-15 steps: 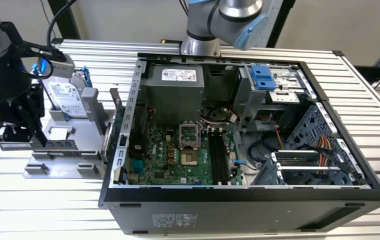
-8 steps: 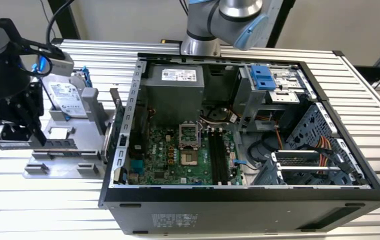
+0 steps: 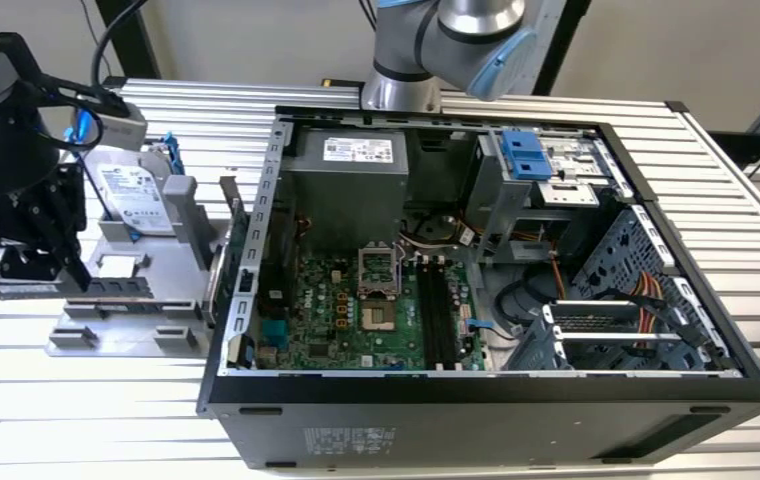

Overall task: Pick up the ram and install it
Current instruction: 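Pick up the ram and move it above insertion slot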

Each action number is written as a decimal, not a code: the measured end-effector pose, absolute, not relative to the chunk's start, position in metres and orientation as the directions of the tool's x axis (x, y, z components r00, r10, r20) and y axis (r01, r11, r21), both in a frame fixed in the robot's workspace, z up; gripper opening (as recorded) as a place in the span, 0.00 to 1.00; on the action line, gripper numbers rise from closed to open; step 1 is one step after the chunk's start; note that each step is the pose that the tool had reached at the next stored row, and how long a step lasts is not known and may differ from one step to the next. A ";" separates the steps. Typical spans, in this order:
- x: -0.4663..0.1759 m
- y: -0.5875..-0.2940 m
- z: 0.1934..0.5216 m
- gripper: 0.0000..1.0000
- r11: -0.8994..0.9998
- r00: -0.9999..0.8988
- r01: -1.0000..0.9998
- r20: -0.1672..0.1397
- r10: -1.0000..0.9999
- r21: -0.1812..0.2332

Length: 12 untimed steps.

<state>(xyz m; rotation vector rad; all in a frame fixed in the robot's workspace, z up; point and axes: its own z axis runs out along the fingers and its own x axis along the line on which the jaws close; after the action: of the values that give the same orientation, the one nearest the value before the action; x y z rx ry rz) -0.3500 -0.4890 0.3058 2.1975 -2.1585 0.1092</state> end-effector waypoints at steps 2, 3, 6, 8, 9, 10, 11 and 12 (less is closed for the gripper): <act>-0.350 -0.489 0.306 0.00 -0.018 0.018 -1.000 0.093 -0.996 -0.007; -0.350 -0.489 0.307 0.00 -0.018 0.018 -1.000 0.094 -0.995 -0.007; -0.350 -0.489 0.307 0.00 -0.018 0.017 -1.000 0.095 -0.995 -0.007; -0.350 -0.489 0.308 0.00 -0.018 0.017 -1.000 0.097 -0.995 -0.007; -0.350 -0.489 0.308 0.00 -0.018 0.017 -1.000 0.098 -0.995 -0.007; -0.350 -0.489 0.308 0.00 -0.018 0.017 -1.000 0.099 -0.995 -0.007; -0.350 -0.489 0.309 0.00 -0.018 0.017 -1.000 0.100 -0.995 -0.007; -0.350 -0.489 0.309 0.00 -0.018 0.017 -1.000 0.101 -0.995 -0.007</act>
<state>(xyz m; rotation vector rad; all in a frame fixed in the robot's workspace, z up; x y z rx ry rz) -0.3500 -0.4889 0.3088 2.1924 -2.1540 0.1182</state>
